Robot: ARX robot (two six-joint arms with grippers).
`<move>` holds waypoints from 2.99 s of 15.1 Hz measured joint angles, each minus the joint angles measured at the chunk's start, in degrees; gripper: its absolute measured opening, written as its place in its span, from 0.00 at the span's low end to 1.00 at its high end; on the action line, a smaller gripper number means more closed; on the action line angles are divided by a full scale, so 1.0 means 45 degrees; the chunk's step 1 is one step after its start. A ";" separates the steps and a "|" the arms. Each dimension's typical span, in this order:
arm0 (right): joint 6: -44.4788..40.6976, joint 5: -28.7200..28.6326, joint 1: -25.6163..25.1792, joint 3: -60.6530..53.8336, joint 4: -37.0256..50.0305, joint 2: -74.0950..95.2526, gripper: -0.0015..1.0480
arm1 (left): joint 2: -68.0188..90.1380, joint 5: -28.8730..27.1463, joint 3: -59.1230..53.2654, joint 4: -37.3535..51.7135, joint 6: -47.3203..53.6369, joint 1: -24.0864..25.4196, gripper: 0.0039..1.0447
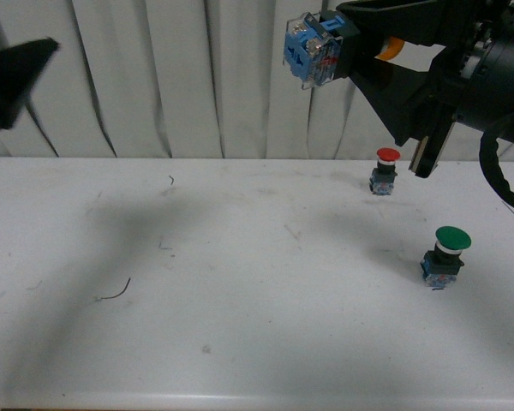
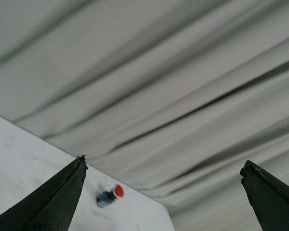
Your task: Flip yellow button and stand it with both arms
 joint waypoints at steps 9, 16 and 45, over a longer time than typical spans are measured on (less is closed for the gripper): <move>-0.0617 -0.0083 -0.1127 0.0160 0.0005 0.0073 0.27 | -0.8072 -0.4109 -0.5736 -0.5081 1.2842 0.0199 0.01; -0.0947 0.0024 -0.0763 0.0384 0.0019 0.0073 0.27 | -1.1613 -0.4109 -0.7451 -0.7096 1.2842 0.0199 0.01; -0.1044 0.0238 -0.0214 0.0777 -0.0005 0.0661 0.27 | -2.1128 -0.4109 -0.8160 -1.5776 1.2847 0.0199 0.01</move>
